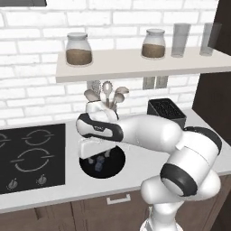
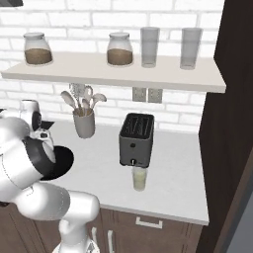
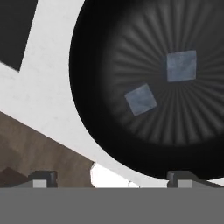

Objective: Grab a lemon wedge from the fridge and one ice cube from the ice bowl, and put them in the glass of lemonade.

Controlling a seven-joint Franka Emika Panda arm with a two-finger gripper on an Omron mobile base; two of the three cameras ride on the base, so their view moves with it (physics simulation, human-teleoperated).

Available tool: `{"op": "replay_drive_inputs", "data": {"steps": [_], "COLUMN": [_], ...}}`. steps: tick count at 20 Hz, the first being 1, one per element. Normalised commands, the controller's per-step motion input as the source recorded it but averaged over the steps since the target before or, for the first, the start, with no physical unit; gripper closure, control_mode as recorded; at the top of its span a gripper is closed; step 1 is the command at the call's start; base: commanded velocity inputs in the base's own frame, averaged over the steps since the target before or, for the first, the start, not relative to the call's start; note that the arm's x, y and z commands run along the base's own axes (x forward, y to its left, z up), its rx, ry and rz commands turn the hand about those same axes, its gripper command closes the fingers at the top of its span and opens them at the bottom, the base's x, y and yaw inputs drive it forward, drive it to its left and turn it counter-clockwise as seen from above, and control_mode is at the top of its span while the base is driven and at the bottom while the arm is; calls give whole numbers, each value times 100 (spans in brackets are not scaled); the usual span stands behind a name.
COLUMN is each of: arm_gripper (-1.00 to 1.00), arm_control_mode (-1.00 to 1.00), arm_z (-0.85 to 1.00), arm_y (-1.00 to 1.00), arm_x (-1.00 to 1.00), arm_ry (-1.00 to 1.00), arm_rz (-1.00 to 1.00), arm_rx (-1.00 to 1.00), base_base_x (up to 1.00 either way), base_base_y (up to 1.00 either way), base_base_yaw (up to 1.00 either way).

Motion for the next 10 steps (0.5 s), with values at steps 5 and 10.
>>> {"op": "replay_drive_inputs", "data": {"steps": [5,10], "arm_gripper": [-100,-100], "arm_control_mode": [-100,-100], "arm_z": [-33,-9], "arm_y": [0,0], "arm_x": [12,-1], "arm_ry": [-10,-21], "arm_rz": [-9,-10], "arm_rx": [0,0], "base_base_x": [0,0], "base_base_y": [0,0], "base_base_yaw": [0,0]}}
